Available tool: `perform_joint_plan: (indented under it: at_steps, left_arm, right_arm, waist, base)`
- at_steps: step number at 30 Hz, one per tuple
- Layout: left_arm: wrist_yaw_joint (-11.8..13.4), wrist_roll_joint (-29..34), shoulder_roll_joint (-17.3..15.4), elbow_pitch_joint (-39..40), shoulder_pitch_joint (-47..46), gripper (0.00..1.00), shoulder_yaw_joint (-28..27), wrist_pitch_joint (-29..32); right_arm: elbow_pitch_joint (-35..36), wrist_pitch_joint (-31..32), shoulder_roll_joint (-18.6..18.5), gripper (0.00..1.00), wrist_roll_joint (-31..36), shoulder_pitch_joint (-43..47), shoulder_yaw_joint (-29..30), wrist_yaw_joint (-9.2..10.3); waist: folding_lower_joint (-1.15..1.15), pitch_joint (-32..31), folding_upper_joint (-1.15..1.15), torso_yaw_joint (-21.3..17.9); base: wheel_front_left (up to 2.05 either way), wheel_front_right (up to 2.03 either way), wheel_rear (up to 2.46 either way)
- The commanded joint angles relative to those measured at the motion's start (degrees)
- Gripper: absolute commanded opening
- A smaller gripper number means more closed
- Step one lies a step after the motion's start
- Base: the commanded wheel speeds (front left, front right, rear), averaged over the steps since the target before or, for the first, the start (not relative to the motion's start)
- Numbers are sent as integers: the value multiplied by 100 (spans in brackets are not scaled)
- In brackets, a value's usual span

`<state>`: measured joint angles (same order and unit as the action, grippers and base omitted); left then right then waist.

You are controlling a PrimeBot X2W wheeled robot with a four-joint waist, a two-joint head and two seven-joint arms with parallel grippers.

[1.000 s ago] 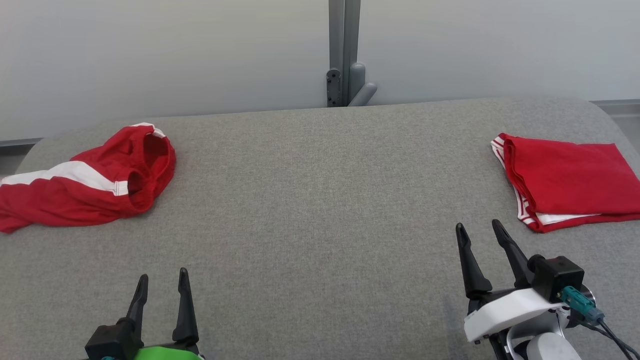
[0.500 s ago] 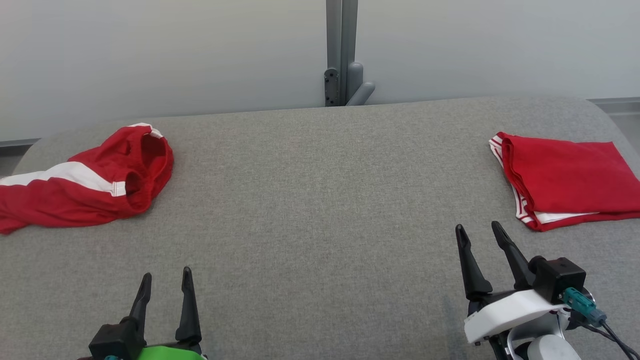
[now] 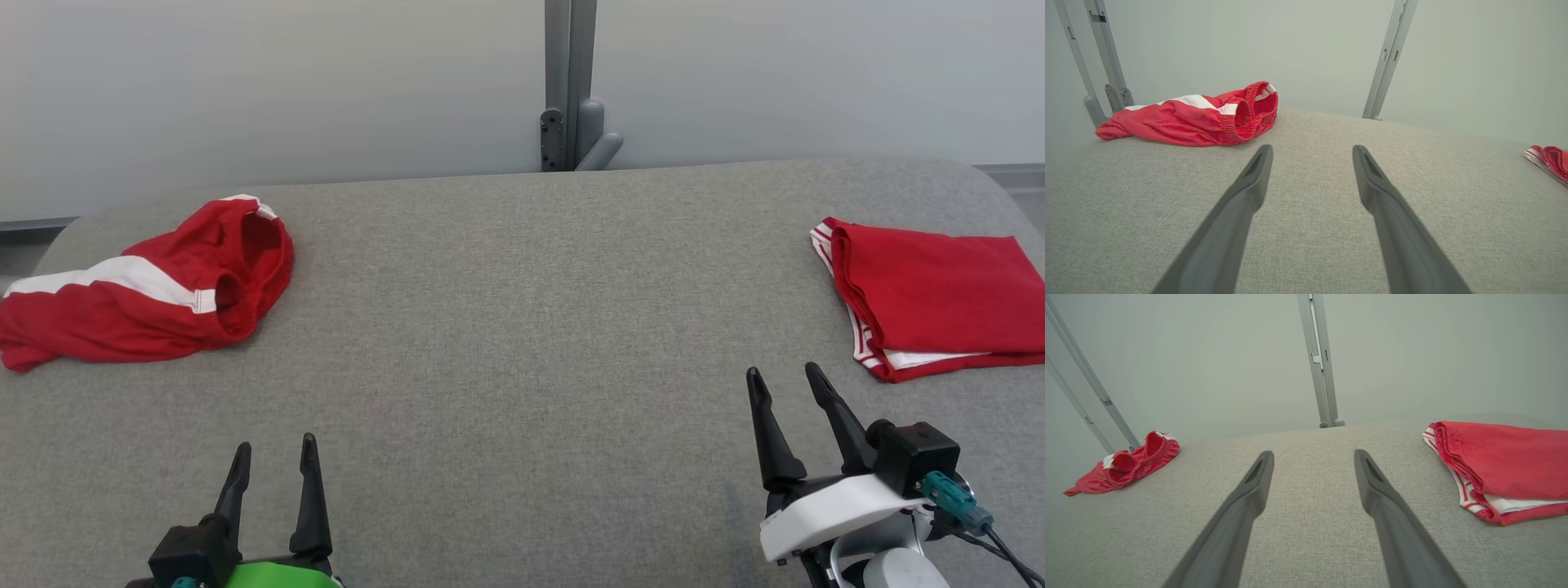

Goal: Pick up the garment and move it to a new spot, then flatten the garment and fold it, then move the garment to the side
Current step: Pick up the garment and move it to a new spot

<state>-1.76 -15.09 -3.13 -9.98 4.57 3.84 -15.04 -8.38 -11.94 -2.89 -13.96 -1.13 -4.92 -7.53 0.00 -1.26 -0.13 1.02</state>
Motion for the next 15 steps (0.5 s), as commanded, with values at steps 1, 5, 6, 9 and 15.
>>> perform_joint_plan:
  at_steps: [1, 5, 6, 9, 15]
  left_arm:
    - [-9, 10, 2, -14, -101, 100, 1, -17]
    - [-24, 25, 3, -39, -152, 100, -13, -17]
    - [-30, 31, 3, -42, -171, 100, -16, -16]
    - [-42, 45, 5, -49, -214, 100, -26, -17]
    - [-28, 84, 2, -35, -180, 100, -77, -17]
  right_arm:
    - [14, -9, -2, 100, -25, 74, 9, 8]
    - [37, -13, -1, 100, -11, 15, -3, 8]
    - [43, -14, -2, 100, -7, -13, -11, 8]
    - [53, -16, -1, 100, -13, -43, -50, 8]
    - [39, -38, -2, 100, -62, 9, -102, 8]
  waist:
    - [0, 9, 13, 58]
    - [0, 9, 13, 261]
    - [0, 6, 13, 337]
    - [0, 0, 13, 624]
    - [0, -4, 13, 1406]
  base:
    - [0, 0, 0]
    - [0, 0, 0]
    - [0, 0, 0]
    - [0, 0, 0]
    - [0, 0, 0]
